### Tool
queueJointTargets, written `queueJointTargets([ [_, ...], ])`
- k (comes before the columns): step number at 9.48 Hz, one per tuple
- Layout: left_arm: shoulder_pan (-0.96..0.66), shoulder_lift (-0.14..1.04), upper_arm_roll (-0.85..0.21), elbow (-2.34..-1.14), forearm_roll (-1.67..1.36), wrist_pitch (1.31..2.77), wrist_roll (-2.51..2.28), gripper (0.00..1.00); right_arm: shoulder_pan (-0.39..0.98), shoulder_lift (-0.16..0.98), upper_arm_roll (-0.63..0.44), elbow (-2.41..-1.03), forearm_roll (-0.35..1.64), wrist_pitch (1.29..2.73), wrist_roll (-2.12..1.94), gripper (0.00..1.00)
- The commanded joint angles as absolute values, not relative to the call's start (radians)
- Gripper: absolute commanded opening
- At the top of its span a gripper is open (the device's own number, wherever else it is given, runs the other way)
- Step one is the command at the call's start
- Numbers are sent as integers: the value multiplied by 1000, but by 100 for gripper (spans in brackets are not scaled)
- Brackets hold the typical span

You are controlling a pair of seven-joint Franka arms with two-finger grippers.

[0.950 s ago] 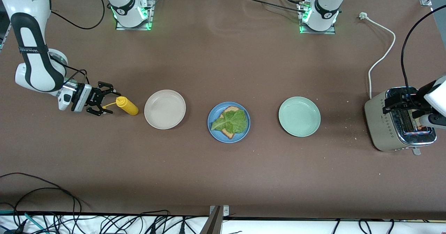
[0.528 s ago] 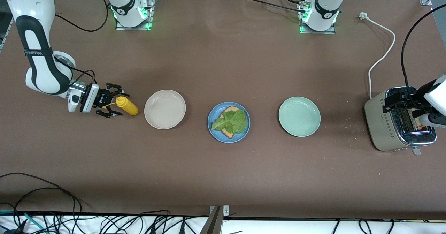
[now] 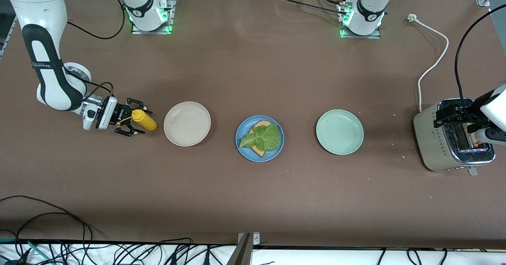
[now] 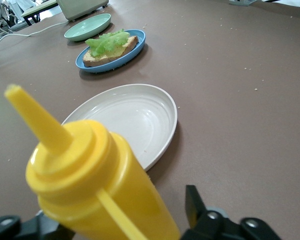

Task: Make sandwich in blue plate with both arms
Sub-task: 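Grasp the yellow squeeze bottle with the right gripper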

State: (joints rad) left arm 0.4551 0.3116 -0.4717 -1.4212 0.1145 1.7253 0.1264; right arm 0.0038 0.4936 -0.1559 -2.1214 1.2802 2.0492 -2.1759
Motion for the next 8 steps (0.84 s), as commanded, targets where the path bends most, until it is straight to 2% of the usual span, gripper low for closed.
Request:
queueJointTargets([
  [1, 451, 304, -468, -1410, 121, 1706, 144, 100, -11, 535, -143, -2079, 1296, 2031, -2188, 20],
  [2, 453, 304, -466, -1411, 121, 1706, 146, 100, -9, 534, -144, -2077, 1299, 2031, -2174, 11],
  [4, 453, 304, -468, -1411, 121, 1706, 146, 100, -9, 526, -144, -2068, 1290, 2031, -2120, 3],
  [6, 451, 302, -474, -1411, 121, 1704, 141, 100, -6, 496, -146, -2060, 1228, 2031, -1977, 0],
  [8, 453, 302, -474, -1411, 121, 1698, 141, 100, -2, 436, -144, -2037, 1056, 2031, -1684, 0],
])
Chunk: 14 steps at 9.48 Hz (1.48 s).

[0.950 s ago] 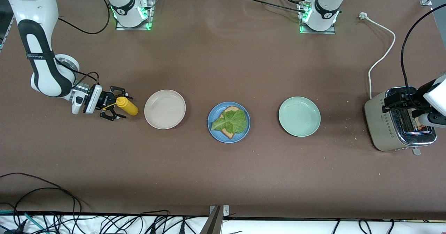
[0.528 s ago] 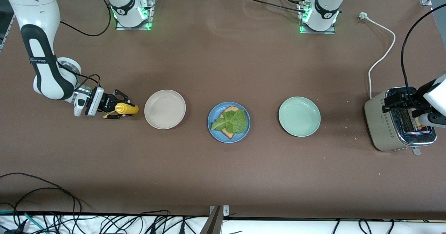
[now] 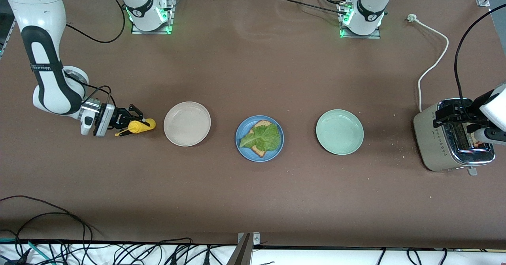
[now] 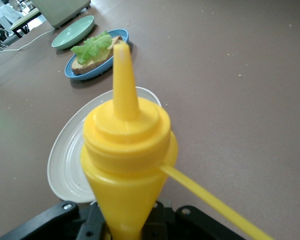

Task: Make sandwich in blue plate with both arms
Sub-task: 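Lift the bottle and carry it toward the blue plate with the right gripper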

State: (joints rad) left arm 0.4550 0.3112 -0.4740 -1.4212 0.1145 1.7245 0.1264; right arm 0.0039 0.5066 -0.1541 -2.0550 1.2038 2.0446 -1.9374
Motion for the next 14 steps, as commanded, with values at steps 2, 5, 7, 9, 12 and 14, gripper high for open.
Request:
queueJointTargets([
  [2, 454, 302, -474, -1410, 121, 1697, 141, 100, 11, 400, -123, -1968, 883, 2031, -1448, 0],
  [5, 454, 304, -474, -1410, 121, 1697, 141, 100, 26, 376, -25, -1797, 576, 2028, -1101, 0],
  [7, 453, 304, -474, -1411, 121, 1697, 140, 100, 92, 397, -2, -1665, 374, 1978, -921, 0],
  [9, 453, 302, -476, -1410, 120, 1697, 140, 100, 197, 425, -5, -1570, 208, 1918, -820, 0],
  [12, 453, 302, -476, -1410, 121, 1697, 140, 100, 311, 425, -2, -1555, 2, 1899, -753, 0],
  [14, 453, 304, -477, -1410, 120, 1697, 140, 100, 391, 436, -2, -1555, -127, 1899, -678, 0],
])
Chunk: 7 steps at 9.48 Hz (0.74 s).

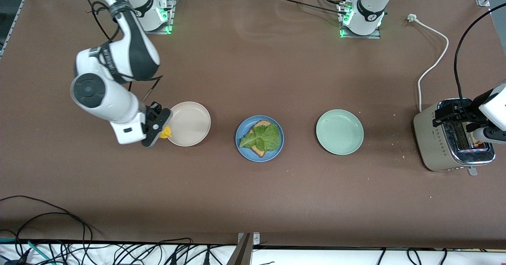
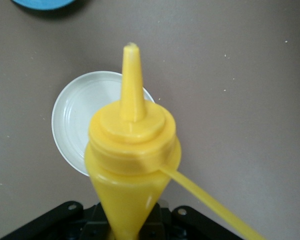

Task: Make sandwich in blue plate with both arms
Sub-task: 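Lift the bottle and carry it toward the blue plate with the right gripper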

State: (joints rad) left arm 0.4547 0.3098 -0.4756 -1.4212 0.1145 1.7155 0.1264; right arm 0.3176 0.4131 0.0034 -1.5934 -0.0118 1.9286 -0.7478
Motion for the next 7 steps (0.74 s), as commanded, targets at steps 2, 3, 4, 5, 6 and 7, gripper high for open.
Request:
queueJointTargets([
  [2, 453, 304, -477, -1410, 120, 1697, 138, 100, 463, 439, -3, -1537, -229, 1852, -663, 0],
  [3, 451, 302, -477, -1410, 120, 1697, 138, 100, 507, 443, -2, -1537, -308, 1850, -649, 0],
  [4, 453, 302, -477, -1410, 120, 1697, 140, 100, 558, 454, -3, -1537, -380, 1848, -649, 0],
  [5, 451, 304, -476, -1410, 120, 1697, 140, 100, 604, 477, -3, -1536, -462, 1848, -650, 0],
  [6, 453, 302, -476, -1410, 121, 1697, 140, 100, 658, 506, -3, -1510, -562, 1827, -650, 0],
  [7, 453, 302, -476, -1410, 120, 1697, 141, 100, 702, 565, -3, -1417, -625, 1743, -650, 0],
])
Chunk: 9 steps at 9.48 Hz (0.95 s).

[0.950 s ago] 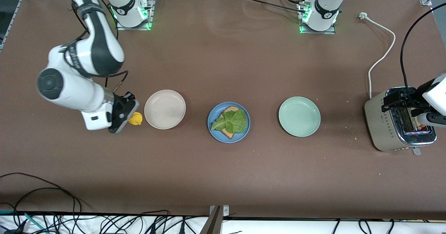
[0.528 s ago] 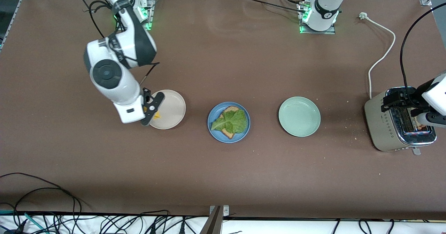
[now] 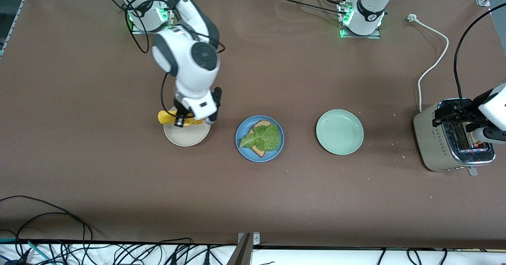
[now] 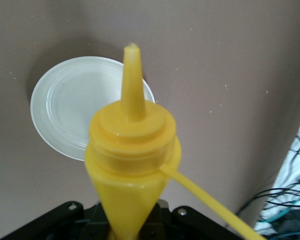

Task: Make sandwich in blue plate with both arms
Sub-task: 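Lift the bottle and carry it toward the blue plate with the right gripper, then tilt the bottle nozzle over the sandwich with the right gripper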

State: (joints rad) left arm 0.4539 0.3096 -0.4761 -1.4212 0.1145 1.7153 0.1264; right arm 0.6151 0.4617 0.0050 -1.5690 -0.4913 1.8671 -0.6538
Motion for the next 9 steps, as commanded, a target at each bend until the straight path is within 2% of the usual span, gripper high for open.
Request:
queueJointTargets([
  [1, 453, 302, -476, -1410, 120, 1697, 141, 100, 742, 656, -6, -1275, -664, 1626, -650, 0],
  [2, 451, 302, -476, -1410, 121, 1697, 140, 100, 783, 731, -8, -1158, -731, 1535, -653, 0],
  [3, 451, 302, -477, -1410, 120, 1697, 140, 100, 820, 771, -9, -1114, -800, 1485, -650, 0],
  [5, 451, 302, -477, -1411, 120, 1697, 140, 100, 894, 822, -38, -1114, -940, 1422, -652, 0],
  [9, 453, 302, -476, -1410, 120, 1697, 141, 100, 904, 830, -37, -1112, -942, 1417, -655, 0],
])
